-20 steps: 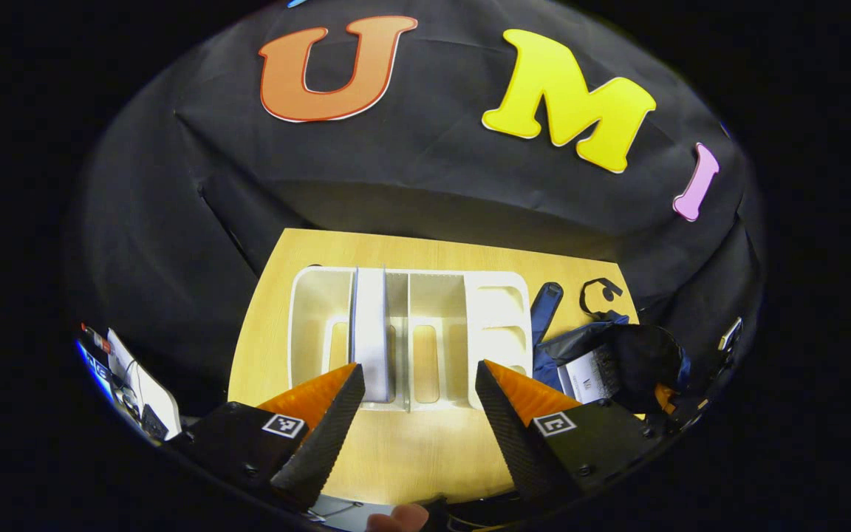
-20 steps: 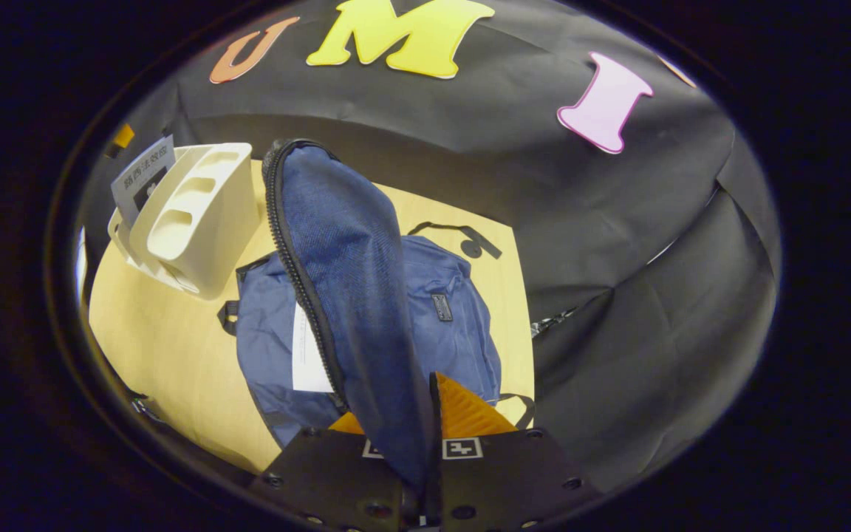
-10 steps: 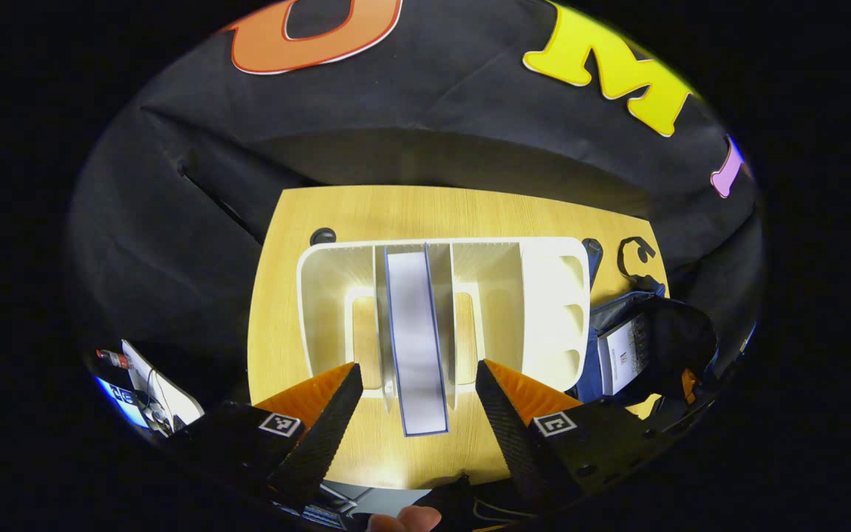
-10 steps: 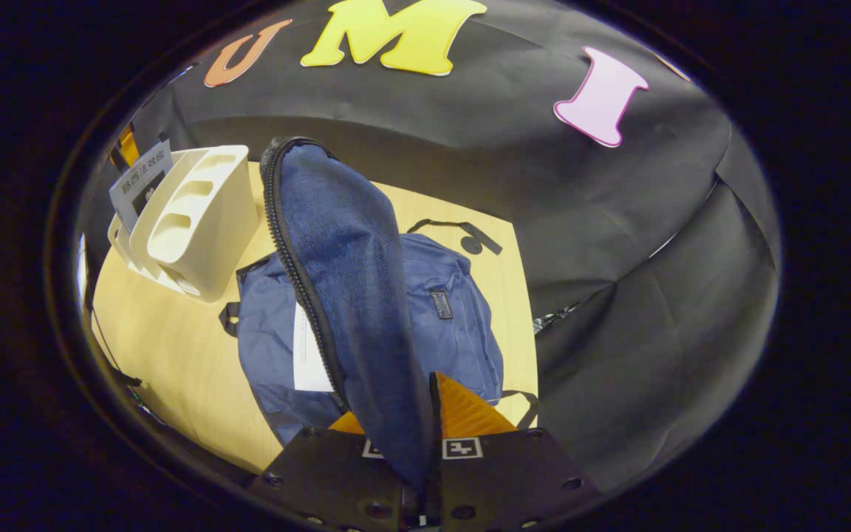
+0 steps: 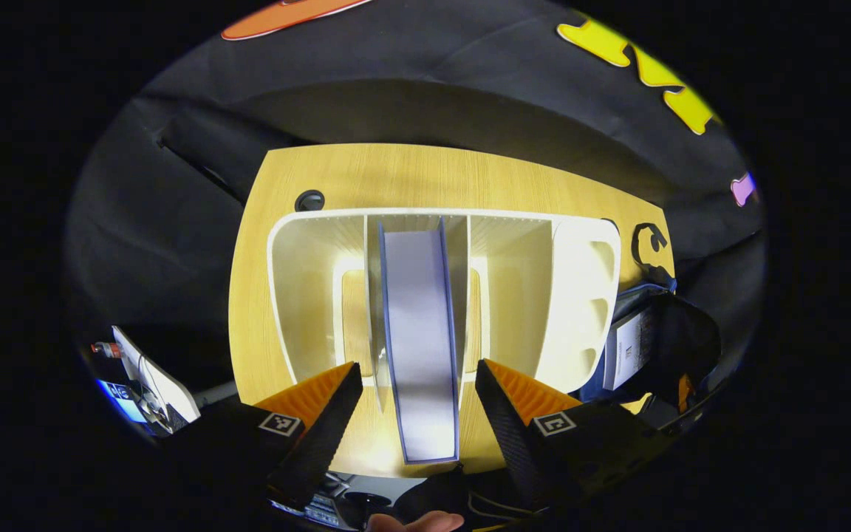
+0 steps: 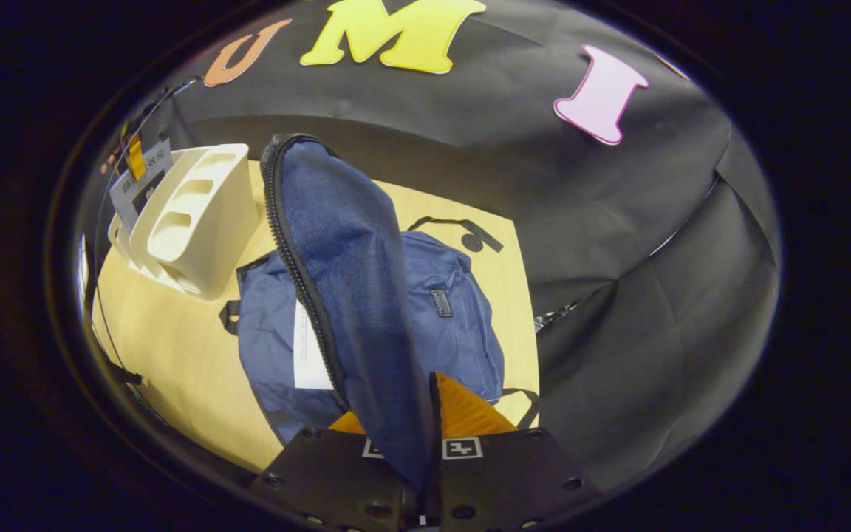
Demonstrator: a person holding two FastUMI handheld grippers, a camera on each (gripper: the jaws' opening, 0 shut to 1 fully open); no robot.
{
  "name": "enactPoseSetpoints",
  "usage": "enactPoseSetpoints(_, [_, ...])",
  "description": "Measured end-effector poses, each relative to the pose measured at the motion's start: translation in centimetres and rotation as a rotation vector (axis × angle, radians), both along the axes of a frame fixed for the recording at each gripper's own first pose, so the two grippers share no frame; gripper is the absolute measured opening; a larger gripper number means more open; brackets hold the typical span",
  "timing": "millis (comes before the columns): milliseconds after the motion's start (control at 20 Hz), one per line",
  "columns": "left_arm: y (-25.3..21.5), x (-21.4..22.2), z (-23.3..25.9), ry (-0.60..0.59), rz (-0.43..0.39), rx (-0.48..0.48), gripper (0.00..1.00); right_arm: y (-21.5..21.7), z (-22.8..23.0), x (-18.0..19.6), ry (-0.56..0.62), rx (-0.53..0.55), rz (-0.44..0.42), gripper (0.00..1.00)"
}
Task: Open the schoolbag, grab two books from the bookshelf and put them into the schoolbag.
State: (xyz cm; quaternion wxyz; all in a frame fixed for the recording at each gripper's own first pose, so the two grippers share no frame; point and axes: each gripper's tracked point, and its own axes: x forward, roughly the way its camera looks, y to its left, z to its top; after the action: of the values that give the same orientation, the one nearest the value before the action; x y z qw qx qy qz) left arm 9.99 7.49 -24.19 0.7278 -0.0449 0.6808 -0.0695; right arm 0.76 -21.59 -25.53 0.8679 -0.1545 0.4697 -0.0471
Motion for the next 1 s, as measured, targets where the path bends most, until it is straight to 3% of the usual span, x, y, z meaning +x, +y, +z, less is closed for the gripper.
enactPoseSetpoints(100, [-0.1, -0.3, -0.7, 0.041, 0.004, -0.007, 0.96, -0.1, -0.1, 0.1, 0.001, 0.0, 0.0, 0.0])
enactPoseSetpoints(300, [0.5, 0.0, -1.4, 0.068, -0.001, 0.033, 0.8, 0.0, -0.1, 0.0, -0.001, 0.002, 0.0, 0.0])
enactPoseSetpoints(400, [1.0, -0.3, -1.6, 0.087, -0.005, 0.076, 0.66, 0.0, -0.2, -0.1, 0.001, 0.004, 0.001, 0.0])
enactPoseSetpoints(450, [1.0, -0.3, -1.6, 0.092, -0.005, 0.08, 0.52, 0.0, -0.2, -0.2, -0.001, 0.006, 0.001, 0.0])
enactPoseSetpoints(750, [1.2, -1.6, -0.2, 0.095, 0.028, 0.059, 0.42, 0.1, -0.2, -0.3, -0.005, 0.006, 0.009, 0.0])
enactPoseSetpoints(950, [2.5, -4.7, 4.5, 0.085, 0.04, 0.008, 0.43, 0.1, -0.3, -0.4, -0.007, 0.011, 0.016, 0.0])
enactPoseSetpoints(1000, [3.3, -5.6, 6.0, 0.072, 0.042, 0.006, 0.4, 0.2, -0.3, -0.4, -0.006, 0.012, 0.019, 0.0])
